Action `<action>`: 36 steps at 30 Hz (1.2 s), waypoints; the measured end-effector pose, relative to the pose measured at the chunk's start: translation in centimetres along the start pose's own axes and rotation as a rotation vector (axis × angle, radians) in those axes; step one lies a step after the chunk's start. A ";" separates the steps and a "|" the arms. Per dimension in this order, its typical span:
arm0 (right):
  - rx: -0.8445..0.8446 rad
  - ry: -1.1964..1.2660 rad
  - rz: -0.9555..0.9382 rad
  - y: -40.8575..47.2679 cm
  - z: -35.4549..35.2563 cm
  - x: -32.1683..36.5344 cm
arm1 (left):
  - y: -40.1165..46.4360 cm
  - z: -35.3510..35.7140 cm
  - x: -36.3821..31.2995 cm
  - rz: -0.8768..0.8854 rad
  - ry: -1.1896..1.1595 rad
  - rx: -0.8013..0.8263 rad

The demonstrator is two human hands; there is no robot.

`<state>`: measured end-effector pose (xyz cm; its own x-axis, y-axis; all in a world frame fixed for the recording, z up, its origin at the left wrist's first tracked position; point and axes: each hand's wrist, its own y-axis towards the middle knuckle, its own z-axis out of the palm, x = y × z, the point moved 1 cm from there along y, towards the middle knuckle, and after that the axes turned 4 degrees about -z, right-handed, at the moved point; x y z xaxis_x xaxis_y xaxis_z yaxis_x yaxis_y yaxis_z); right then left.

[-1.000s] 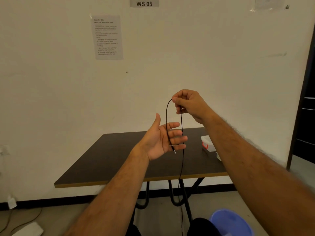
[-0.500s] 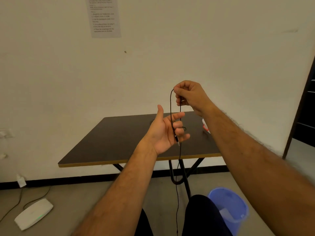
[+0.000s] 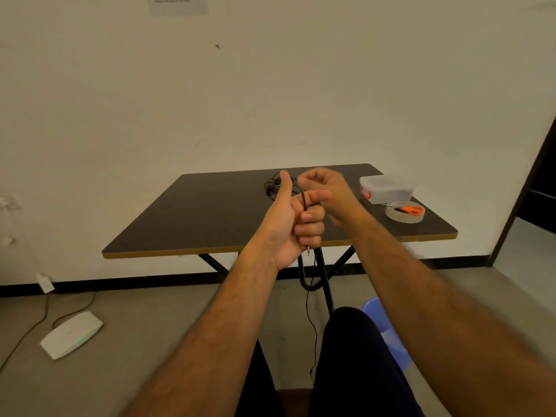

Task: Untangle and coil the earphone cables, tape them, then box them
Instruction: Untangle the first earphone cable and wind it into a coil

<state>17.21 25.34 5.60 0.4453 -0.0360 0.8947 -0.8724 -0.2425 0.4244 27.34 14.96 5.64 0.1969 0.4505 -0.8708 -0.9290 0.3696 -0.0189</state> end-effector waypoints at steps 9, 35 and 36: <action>0.211 0.082 0.108 -8.4 3.1 -3.6 | -1.7 -1.0 0.1 0.104 -0.015 -0.066; 0.258 -0.503 -0.328 -12.2 1.4 4.2 | -1.9 -2.7 0.2 0.332 0.648 -0.420; 0.233 -0.523 -0.354 -11.8 1.2 4.5 | -1.9 -2.7 0.2 0.298 0.674 -0.403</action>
<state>29.70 26.83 4.42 0.7866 -0.3667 0.4968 -0.6157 -0.5269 0.5859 28.34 12.17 4.13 -0.1847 -0.1456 -0.9720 -0.9786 -0.0640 0.1956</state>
